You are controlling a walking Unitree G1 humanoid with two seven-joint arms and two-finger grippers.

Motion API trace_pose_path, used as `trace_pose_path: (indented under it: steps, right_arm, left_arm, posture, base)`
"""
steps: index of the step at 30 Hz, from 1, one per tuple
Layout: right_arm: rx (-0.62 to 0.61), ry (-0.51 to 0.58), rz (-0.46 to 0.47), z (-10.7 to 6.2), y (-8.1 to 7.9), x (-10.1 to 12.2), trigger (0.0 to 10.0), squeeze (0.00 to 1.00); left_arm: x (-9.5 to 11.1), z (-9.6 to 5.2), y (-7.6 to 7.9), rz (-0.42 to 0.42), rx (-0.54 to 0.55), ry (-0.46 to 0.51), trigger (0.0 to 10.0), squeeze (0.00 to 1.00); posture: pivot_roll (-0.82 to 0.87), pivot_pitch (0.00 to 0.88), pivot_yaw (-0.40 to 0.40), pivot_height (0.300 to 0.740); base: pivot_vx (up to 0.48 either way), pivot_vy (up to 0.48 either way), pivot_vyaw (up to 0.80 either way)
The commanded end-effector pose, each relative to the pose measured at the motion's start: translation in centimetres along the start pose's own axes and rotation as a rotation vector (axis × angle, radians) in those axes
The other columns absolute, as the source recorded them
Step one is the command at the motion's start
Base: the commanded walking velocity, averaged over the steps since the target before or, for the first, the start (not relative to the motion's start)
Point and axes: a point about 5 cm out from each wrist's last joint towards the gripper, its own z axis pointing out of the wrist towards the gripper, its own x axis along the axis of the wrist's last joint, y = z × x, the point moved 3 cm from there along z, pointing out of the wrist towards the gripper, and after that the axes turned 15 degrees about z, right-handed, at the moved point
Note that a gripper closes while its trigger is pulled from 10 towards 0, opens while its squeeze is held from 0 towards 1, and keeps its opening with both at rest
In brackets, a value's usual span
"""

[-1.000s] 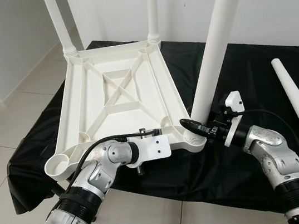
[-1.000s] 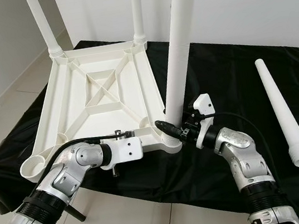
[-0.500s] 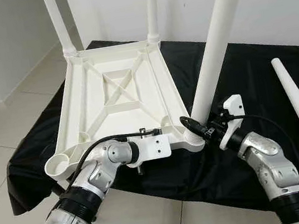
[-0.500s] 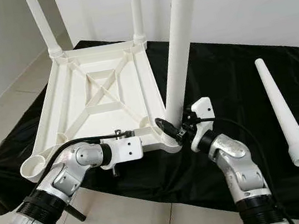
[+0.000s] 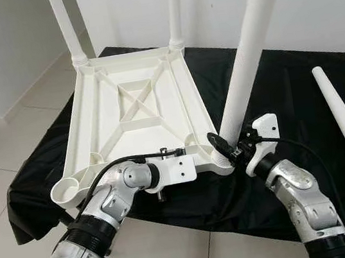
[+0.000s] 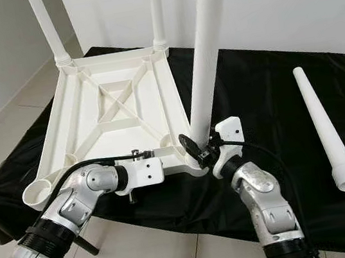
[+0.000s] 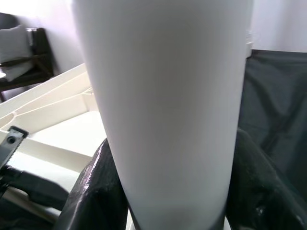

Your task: Building children table

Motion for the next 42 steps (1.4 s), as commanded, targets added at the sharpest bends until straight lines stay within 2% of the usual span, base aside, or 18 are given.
trace_pose_path:
  steps: [1, 8, 14, 27, 28, 29, 35, 42]
  right_arm:
    - [0.032, 0.056, 0.000, 0.5, -1.6, 1.0, 10.0, 0.00]
    - [-0.047, 0.079, 0.001, 0.9, -2.2, 0.8, 10.0, 0.00]
    - [-0.228, 0.077, -0.029, 1.4, -2.2, -0.2, 10.0, 0.00]
    - [-0.267, 0.074, -0.022, 1.3, -1.8, -0.5, 10.0, 0.00]
    - [-0.270, 0.073, -0.020, 1.3, -1.8, -0.5, 10.0, 0.04]
    - [-0.249, 0.068, 0.003, 1.3, -1.9, -0.6, 10.0, 1.00]
    - [-0.245, 0.071, -0.001, 1.2, -2.0, -0.6, 10.0, 1.00]
    - [-0.131, 0.044, 0.025, 1.3, -0.2, -0.1, 10.0, 1.00]
  left_arm:
    - [0.1, 0.1, -0.1, 0.009, 0.015, 0.002, 10.0, 0.00]
    - [0.2, 0.1, -0.1, 0.008, 0.016, 0.002, 10.0, 0.00]
    - [0.2, 0.1, 0.0, 0.010, 0.016, 0.000, 10.0, 0.00]
    - [0.2, 0.1, 0.1, 0.016, 0.012, 0.002, 10.0, 0.00]
    - [0.2, 0.1, 0.1, 0.016, 0.012, 0.001, 10.0, 0.00]
    - [0.2, 0.1, 0.0, 0.017, 0.012, 0.001, 10.0, 0.00]
    - [0.2, 0.1, 0.0, 0.017, 0.013, 0.001, 10.0, 0.00]
    - [0.1, 0.0, -0.1, 0.020, 0.013, -0.001, 10.0, 0.00]
  posture:
    - [-0.03, 0.020, -0.024, 0.740]
    - [-0.03, 0.013, -0.025, 0.740]
    - [-0.02, 0.000, -0.030, 0.740]
    - [-0.02, 0.000, -0.028, 0.740]
    - [-0.02, 0.000, -0.028, 0.740]
    - [-0.02, 0.000, -0.028, 0.740]
    - [-0.02, 0.000, -0.027, 0.740]
    - [-0.02, 0.000, -0.026, 0.740]
  base:
    - [0.000, 0.000, 0.00]
    - [0.000, 0.000, 0.00]
    - [0.000, 0.000, 0.00]
    - [0.000, 0.000, 0.00]
    - [0.000, 0.000, 0.00]
    - [0.000, 0.000, 0.00]
    - [0.000, 0.000, 0.00]
    - [0.000, 0.000, 0.00]
